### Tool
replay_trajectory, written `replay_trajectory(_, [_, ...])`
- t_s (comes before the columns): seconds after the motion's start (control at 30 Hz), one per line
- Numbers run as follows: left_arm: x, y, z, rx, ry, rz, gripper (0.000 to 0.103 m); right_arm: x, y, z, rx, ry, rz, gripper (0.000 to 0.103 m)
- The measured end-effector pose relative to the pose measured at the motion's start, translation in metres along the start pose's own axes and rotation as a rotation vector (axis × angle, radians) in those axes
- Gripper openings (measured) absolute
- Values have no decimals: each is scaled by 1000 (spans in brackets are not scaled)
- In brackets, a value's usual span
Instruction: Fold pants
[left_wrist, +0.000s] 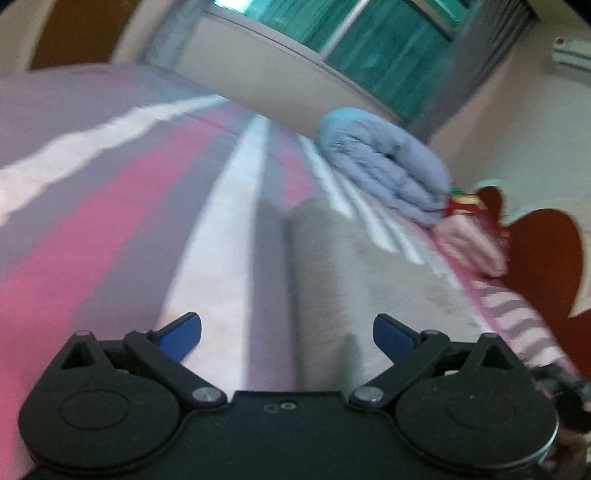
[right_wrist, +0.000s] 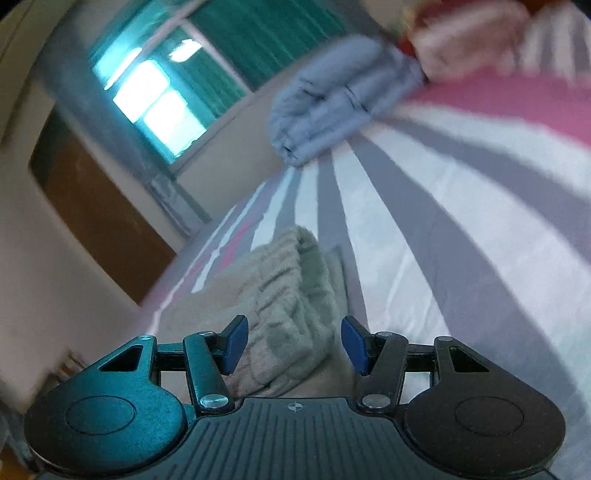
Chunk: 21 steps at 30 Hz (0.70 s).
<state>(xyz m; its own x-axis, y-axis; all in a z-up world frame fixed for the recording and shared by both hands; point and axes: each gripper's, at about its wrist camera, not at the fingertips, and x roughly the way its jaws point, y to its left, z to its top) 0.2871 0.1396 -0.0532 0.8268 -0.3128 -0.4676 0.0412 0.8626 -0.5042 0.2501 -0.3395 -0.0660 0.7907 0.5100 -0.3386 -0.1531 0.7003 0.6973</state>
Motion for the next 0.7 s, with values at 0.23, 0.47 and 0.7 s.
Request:
replay_trajectory(0.23, [51, -2, 24, 33, 185, -96, 83, 4, -25, 16, 134, 61, 39, 67])
replay_trajectory(0.47, [68, -11, 12, 129, 205, -46, 85, 9, -38, 10, 196, 92, 83, 70])
replay_trajectory(0.7, [76, -16, 14, 176, 221, -63, 87, 26, -37, 10, 189, 138, 124, 84])
